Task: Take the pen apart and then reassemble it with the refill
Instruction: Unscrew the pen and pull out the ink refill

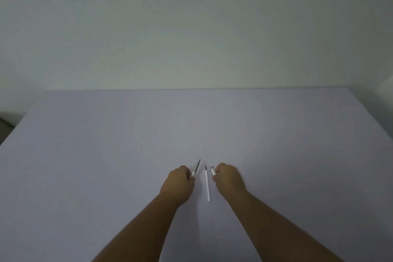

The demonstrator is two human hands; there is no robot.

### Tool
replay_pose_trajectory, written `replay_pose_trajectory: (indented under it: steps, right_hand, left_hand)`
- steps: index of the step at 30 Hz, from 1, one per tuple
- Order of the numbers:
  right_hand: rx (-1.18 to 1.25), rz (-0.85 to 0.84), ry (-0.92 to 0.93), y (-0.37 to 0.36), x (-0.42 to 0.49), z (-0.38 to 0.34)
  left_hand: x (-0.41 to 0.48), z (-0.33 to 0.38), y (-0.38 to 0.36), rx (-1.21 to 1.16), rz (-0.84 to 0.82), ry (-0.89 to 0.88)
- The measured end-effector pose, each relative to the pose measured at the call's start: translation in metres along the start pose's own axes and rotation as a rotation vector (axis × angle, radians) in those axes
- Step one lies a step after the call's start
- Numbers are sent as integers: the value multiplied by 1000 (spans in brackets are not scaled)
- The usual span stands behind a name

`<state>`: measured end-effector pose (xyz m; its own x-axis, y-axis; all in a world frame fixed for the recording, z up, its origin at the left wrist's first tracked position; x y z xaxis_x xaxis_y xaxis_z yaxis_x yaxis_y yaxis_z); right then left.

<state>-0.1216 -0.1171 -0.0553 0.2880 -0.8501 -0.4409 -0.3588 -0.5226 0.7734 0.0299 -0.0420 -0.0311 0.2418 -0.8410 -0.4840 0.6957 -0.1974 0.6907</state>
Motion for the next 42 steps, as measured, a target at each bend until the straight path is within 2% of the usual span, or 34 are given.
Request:
replay_pose_trajectory:
  steps: [7,9,12,17,22,24,28,32,36,40,42]
  right_hand:
    - [81,37,-4,9,-9,-5]
    - [288,40,0,14,-12,-10]
    - [603,-66,10,12,-17,-25]
    - [751,-42,49,26,-19,-37]
    - [1055,-164,121,34,-18,-43]
    - [1064,-191,84,36,-17,-42]
    - [958,-134,34,42,-14,-35]
    - [1103,-203,97,44,-15,-41]
    - [1031,-149,32,44,-13,-37]
    - [1167,-187,87,46,-13,-42]
    - [1102,-137,42,48,-11,-38]
  left_hand:
    - [-6,5,3,20,29,-30]
    - [-8,11,5,47,47,-53]
    - [-11,23,6,94,80,-90]
    - [-14,39,15,101,117,-132]
    - [-15,52,28,40,128,-194]
    - [-16,55,31,39,144,-210]
    - [-17,59,31,48,145,-201]
    - [-17,61,35,73,162,-203]
    - [-16,64,35,91,168,-212]
    - [-14,66,37,110,186,-215]
    - [-14,66,37,116,190,-217]
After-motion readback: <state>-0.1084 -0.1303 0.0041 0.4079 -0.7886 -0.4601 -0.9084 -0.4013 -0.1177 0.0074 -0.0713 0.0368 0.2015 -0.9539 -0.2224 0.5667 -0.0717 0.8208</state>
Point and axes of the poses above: each hand's wrist, its own x-axis towards the middle knuckle, its own y-axis out of the back of the hand, z = x × y, the point moved 8 cm from there along x, towards the middle knuckle, and after that the axes turned 8 degrees about -z, right-handed, at the moved point
